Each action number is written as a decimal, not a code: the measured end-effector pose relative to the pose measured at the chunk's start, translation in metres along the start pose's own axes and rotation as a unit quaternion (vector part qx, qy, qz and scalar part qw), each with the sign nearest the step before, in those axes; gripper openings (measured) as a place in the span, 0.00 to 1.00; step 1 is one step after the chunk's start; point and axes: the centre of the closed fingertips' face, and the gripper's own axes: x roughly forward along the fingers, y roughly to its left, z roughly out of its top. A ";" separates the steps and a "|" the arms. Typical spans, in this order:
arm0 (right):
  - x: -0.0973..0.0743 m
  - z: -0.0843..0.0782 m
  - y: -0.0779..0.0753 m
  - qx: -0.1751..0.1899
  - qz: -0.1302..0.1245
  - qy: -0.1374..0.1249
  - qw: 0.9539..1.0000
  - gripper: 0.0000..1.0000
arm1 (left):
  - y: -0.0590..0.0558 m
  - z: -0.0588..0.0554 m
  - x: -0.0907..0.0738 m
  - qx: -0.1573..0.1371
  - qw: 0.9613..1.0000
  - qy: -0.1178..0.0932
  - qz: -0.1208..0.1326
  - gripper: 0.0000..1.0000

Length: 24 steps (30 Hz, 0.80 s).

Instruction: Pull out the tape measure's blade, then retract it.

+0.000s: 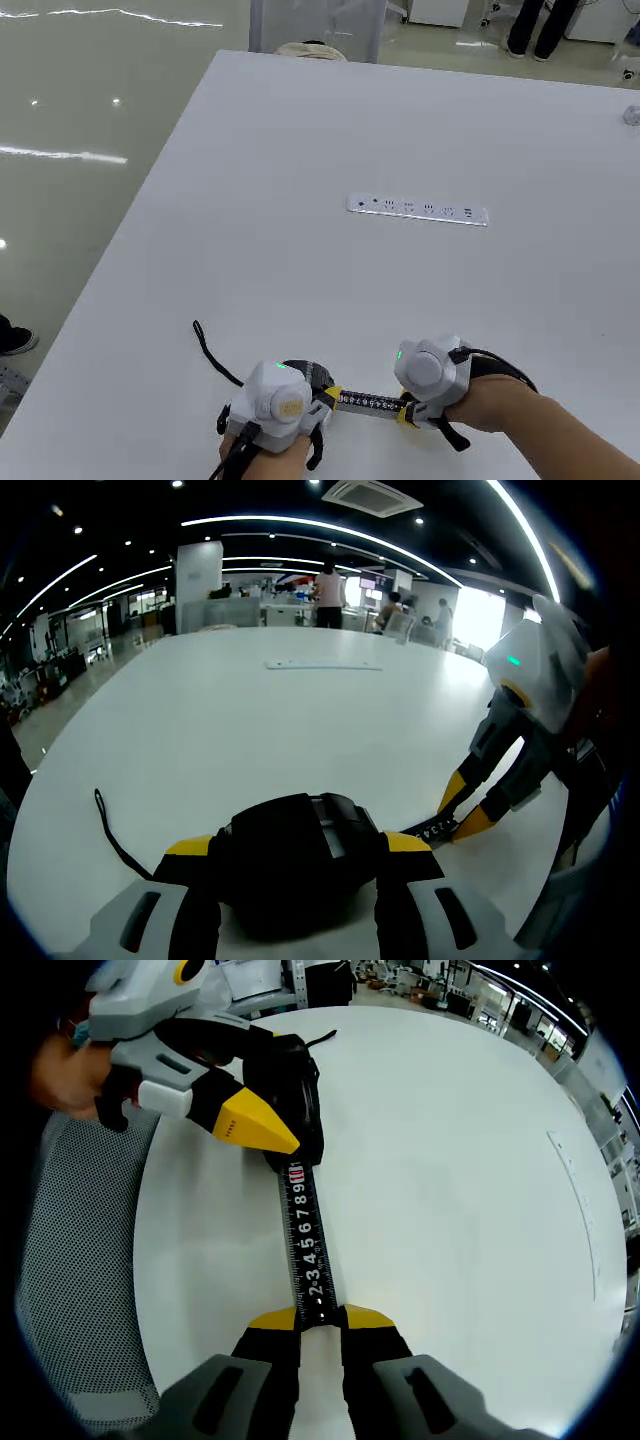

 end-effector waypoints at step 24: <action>0.003 0.013 0.004 -0.006 0.002 -0.014 1.000 0.15 | -0.001 0.000 -0.001 0.002 1.000 -0.004 -0.010 0.59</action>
